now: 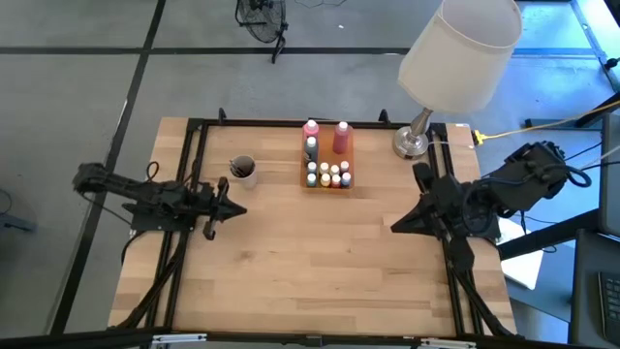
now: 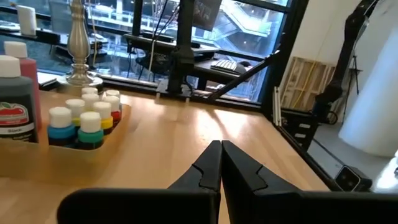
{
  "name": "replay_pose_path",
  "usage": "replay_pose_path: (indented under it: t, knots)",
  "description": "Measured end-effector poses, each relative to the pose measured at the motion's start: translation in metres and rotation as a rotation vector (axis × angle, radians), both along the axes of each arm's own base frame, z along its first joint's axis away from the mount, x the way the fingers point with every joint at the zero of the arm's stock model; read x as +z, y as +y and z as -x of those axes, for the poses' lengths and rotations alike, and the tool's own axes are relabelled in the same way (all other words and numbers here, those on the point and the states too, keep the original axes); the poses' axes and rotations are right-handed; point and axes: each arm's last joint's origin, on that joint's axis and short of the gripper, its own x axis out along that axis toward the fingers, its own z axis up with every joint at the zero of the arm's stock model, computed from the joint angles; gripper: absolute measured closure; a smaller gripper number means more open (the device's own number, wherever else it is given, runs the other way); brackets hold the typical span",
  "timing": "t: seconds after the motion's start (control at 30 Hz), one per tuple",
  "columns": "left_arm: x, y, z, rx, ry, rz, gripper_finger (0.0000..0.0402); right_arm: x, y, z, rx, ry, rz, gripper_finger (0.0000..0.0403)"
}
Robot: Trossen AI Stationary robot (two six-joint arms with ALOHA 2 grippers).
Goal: Pick & Place Paint Supplies
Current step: Return to Home Position
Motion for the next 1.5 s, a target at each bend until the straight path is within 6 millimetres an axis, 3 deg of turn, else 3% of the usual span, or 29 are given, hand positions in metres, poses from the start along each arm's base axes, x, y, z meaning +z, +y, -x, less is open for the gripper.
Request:
replay_pose_path:
  t: [0.33, 0.6, 0.77, 0.93, 1.2, 1.5]
  knots:
    - [-0.004, 0.005, -0.001, 0.078, 0.038, -0.001, 0.0396, 0.001, -0.003, 0.003, 0.002, 0.004, 0.008, 0.0403]
    - [-0.005, 0.008, 0.000, 0.169, 0.047, -0.042, 0.0396, 0.004, -0.013, 0.016, 0.136, -0.047, 0.184, 0.0403]
    - [-0.005, 0.008, 0.000, 0.169, 0.047, -0.034, 0.0396, 0.017, -0.030, 0.033, 0.025, -0.126, 0.261, 0.0403]
    - [-0.005, 0.008, 0.000, 0.169, 0.047, -0.034, 0.0396, 0.022, -0.055, 0.067, 0.053, -0.107, 0.311, 0.0403]
    - [-0.005, 0.008, 0.000, 0.168, 0.047, -0.034, 0.0396, 0.020, -0.109, 0.140, 0.054, -0.118, 0.311, 0.0403]
    - [-0.005, 0.008, 0.000, 0.168, 0.047, -0.033, 0.0396, -0.006, -0.163, 0.215, 0.055, -0.100, 0.160, 0.0403]
